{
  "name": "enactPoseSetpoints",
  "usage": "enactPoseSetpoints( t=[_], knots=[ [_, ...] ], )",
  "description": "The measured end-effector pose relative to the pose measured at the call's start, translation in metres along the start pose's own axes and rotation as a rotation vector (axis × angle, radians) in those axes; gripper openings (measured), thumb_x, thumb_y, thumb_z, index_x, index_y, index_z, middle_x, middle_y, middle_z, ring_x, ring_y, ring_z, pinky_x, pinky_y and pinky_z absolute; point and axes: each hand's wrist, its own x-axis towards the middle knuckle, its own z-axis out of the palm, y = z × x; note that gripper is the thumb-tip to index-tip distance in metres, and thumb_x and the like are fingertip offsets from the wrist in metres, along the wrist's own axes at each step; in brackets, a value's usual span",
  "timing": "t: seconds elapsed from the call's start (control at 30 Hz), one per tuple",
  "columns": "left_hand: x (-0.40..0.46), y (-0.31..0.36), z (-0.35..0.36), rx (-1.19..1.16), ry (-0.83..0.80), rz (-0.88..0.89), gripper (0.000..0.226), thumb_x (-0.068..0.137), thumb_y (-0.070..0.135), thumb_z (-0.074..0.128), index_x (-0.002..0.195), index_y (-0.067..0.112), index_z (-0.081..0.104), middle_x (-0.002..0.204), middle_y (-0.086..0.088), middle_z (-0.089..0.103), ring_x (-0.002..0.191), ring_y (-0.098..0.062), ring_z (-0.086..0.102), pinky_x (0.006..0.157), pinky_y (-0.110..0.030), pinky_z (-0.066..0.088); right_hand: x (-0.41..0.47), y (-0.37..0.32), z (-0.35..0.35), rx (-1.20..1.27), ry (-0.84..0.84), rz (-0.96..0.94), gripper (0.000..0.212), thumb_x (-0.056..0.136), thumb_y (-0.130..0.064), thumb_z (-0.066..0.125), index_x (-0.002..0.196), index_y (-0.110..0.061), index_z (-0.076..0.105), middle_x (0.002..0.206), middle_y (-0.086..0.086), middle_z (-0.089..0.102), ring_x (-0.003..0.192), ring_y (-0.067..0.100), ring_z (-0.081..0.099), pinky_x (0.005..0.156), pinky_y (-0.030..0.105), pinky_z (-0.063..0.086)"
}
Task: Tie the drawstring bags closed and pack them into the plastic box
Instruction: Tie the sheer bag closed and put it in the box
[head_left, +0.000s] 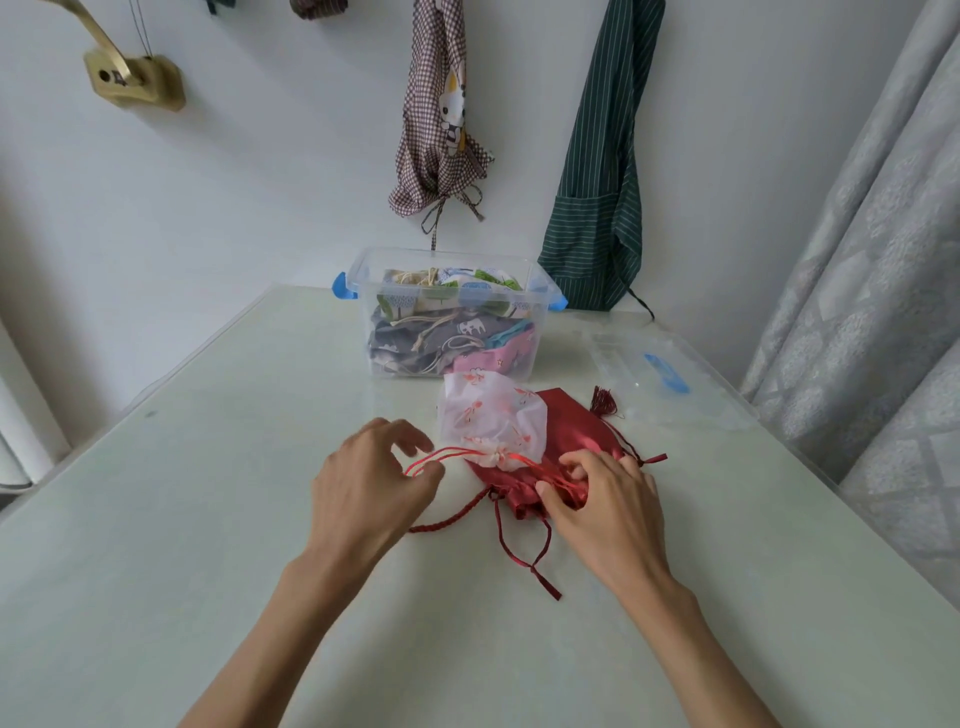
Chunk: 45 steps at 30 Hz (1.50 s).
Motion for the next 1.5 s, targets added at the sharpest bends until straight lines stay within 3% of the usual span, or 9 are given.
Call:
enactPoseSetpoints(
  t=[0.13,0.2,0.5,0.6,0.73,0.93,1.1,1.27,1.5],
  knots=[
    [-0.004,0.014,0.016,-0.16,-0.473,-0.109,0.029,0.087,0.036,0.049,0.078,0.017,0.069,0.075,0.002,0.066,0.054,-0.007,0.057,0.05,-0.022,0.043,-0.001,-0.007,0.002,-0.033,0.051,-0.037,0.042,0.08,-0.047,0.065,0.112,-0.02,0.064,0.108,0.0,0.063,0.105,0.025,0.053,0.093,0.037,0.039],
    [-0.003,0.015,0.027,-0.282,-0.523,-0.222,0.034,0.096,0.03,0.045,0.089,0.006,0.069,0.088,-0.002,0.07,0.059,-0.009,0.061,0.043,-0.017,0.036,0.001,-0.01,0.004,-0.074,-0.006,-0.06,0.035,0.084,-0.047,0.061,0.106,-0.021,0.067,0.107,-0.001,0.064,0.111,0.025,0.051,0.097,0.039,0.038],
    [0.014,0.002,0.033,-0.705,0.051,-0.413,0.019,0.085,0.039,0.065,0.079,0.022,0.071,0.082,0.01,0.071,0.061,-0.003,0.068,0.082,-0.034,0.051,0.023,-0.024,-0.014,-0.02,-0.094,-0.242,0.024,0.091,-0.04,0.055,0.088,-0.02,0.069,0.092,-0.007,0.064,0.087,0.016,0.046,0.081,0.032,0.039],
    [0.025,0.011,0.034,-0.822,0.106,-0.394,0.018,0.086,0.034,0.066,0.088,0.018,0.073,0.088,0.012,0.068,0.092,-0.014,0.067,0.085,-0.038,0.052,0.036,-0.031,-0.021,0.102,-0.21,-0.264,0.024,0.096,-0.034,0.046,0.089,-0.019,0.063,0.094,-0.012,0.056,0.087,0.01,0.049,0.08,0.028,0.042],
    [0.052,0.028,0.029,-1.017,0.132,-0.282,0.024,0.097,0.024,0.051,0.098,0.008,0.069,0.088,0.001,0.071,0.077,-0.003,0.067,0.066,-0.016,0.052,0.061,-0.046,-0.029,0.377,-0.273,-0.092,0.027,0.097,-0.029,0.043,0.081,-0.019,0.062,0.079,-0.011,0.062,0.072,0.006,0.059,0.072,0.031,0.047],
    [0.092,0.039,0.019,-1.208,0.026,-0.345,0.026,0.1,0.012,0.038,0.082,0.012,0.057,0.098,-0.012,0.068,0.082,-0.013,0.068,0.078,-0.022,0.052,0.093,-0.056,-0.024,0.85,-0.25,0.189,0.033,0.098,-0.018,0.045,0.068,-0.013,0.058,0.072,0.0,0.061,0.065,0.013,0.059,0.069,0.031,0.052],
    [0.098,0.037,0.023,-1.497,0.133,-0.47,0.016,0.098,0.007,0.038,0.105,0.007,0.053,0.091,-0.008,0.069,0.077,-0.01,0.069,0.078,-0.02,0.054,0.099,-0.057,-0.022,1.099,-0.375,0.331,0.03,0.099,-0.017,0.045,0.072,-0.01,0.056,0.078,0.004,0.069,0.067,0.016,0.065,0.052,0.018,0.051],
    [0.105,0.024,0.01,-1.134,-0.073,-0.323,0.022,0.095,0.016,0.051,0.082,0.01,0.068,0.076,-0.002,0.074,0.066,-0.007,0.071,0.076,-0.023,0.055,0.102,-0.047,-0.021,0.963,-0.258,0.243,0.028,0.097,-0.019,0.048,0.074,-0.012,0.062,0.071,0.001,0.065,0.054,0.008,0.061,0.049,0.015,0.049],
    [0.111,0.031,-0.008,-0.511,-0.301,0.007,0.029,0.101,0.015,0.039,0.094,0.006,0.066,0.094,-0.009,0.071,0.084,-0.018,0.068,0.075,-0.024,0.052,0.094,-0.044,-0.032,0.64,-0.49,0.032,0.03,0.096,-0.023,0.048,0.07,-0.018,0.061,0.074,-0.001,0.069,0.067,0.014,0.069,0.056,0.009,0.041]
  ],
)
